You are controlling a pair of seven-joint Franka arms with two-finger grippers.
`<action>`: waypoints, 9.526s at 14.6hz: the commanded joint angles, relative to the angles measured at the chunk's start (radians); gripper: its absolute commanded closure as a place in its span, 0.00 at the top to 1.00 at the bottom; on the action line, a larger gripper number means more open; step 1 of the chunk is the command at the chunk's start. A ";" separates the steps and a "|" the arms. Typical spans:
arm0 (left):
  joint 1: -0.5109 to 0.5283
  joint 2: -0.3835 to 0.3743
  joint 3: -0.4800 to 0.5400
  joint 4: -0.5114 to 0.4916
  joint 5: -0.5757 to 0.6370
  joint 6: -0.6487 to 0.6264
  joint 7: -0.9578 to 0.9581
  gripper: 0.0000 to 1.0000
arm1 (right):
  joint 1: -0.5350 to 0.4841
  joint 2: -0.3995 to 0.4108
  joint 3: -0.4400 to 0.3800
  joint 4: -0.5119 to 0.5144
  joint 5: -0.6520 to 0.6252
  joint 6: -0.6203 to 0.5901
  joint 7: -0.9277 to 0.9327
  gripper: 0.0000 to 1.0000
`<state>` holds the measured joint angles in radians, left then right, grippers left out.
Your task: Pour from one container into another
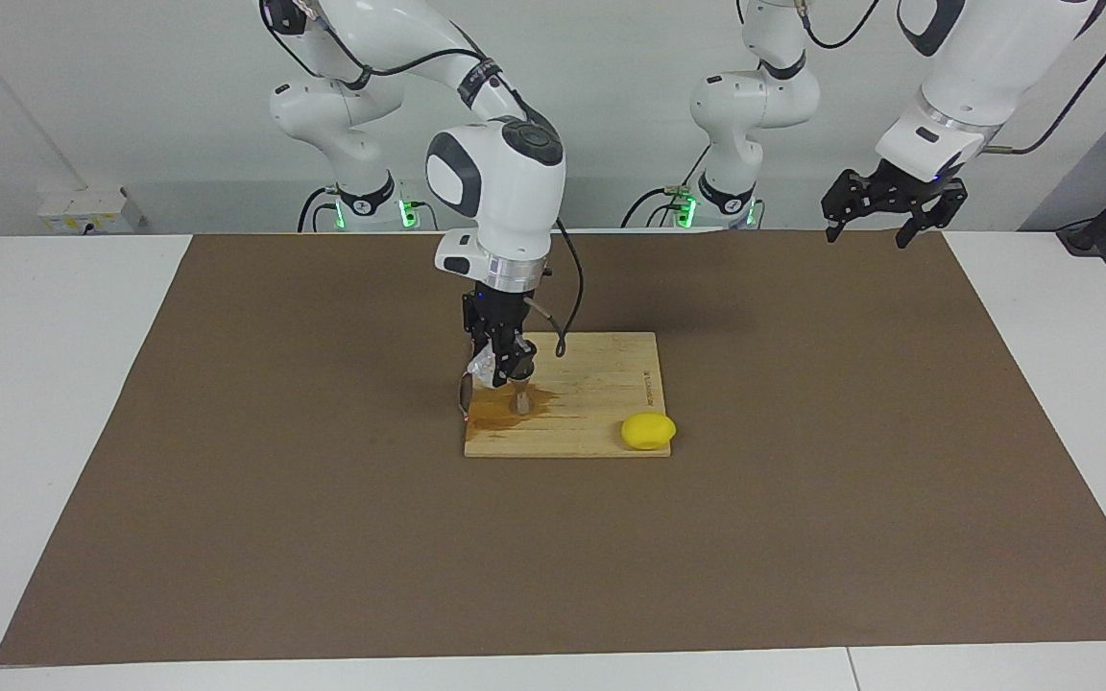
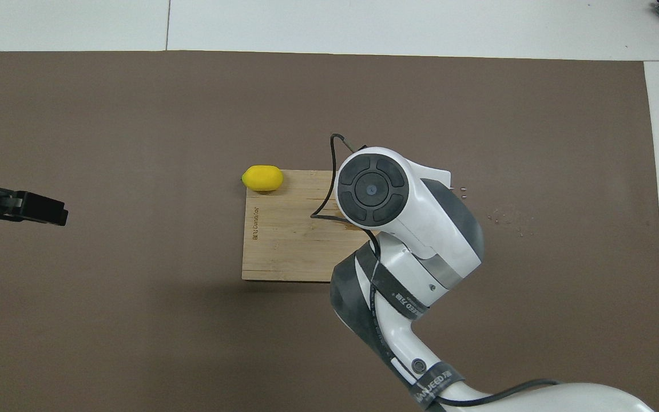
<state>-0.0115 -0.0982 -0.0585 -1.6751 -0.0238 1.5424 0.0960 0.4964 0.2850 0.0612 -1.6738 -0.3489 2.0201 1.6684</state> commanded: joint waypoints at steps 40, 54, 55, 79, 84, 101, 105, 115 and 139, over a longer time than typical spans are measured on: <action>0.007 0.011 -0.014 0.032 0.010 -0.036 -0.016 1.00 | -0.120 0.006 0.003 0.002 0.318 0.009 -0.013 0.00; 0.007 0.011 -0.014 0.034 0.010 -0.036 -0.015 1.00 | -0.527 -0.047 0.002 -0.294 0.982 0.132 -0.461 0.00; 0.007 0.011 -0.014 0.032 0.010 -0.036 -0.016 1.00 | -0.560 -0.047 0.002 -0.309 1.004 0.131 -0.482 0.00; 0.007 0.011 -0.014 0.032 0.010 -0.036 -0.015 1.00 | -0.693 0.009 0.000 -0.440 1.173 0.115 -0.826 0.00; 0.007 0.011 -0.014 0.032 0.010 -0.036 -0.015 1.00 | -0.693 0.002 -0.003 -0.471 1.173 0.137 -0.828 0.39; 0.007 0.011 -0.014 0.032 0.010 -0.036 -0.015 1.00 | -0.728 -0.145 0.002 -0.428 0.633 0.134 -1.049 1.00; 0.007 0.011 -0.014 0.032 0.010 -0.036 -0.015 1.00 | -0.658 -0.188 0.003 -0.416 0.596 0.085 -1.309 1.00; 0.007 0.011 -0.014 0.032 0.010 -0.036 -0.015 1.00 | -0.504 -0.293 0.005 -0.125 0.329 -0.211 -1.524 1.00; 0.007 0.011 -0.014 0.034 0.010 -0.036 -0.015 1.00 | -0.476 -0.265 0.011 0.091 0.307 -0.428 -1.544 1.00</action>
<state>0.0014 -0.0691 -0.0768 -1.6317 -0.0239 1.5182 0.0900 0.0281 0.0114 0.0702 -1.5986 -0.0758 1.5969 0.0978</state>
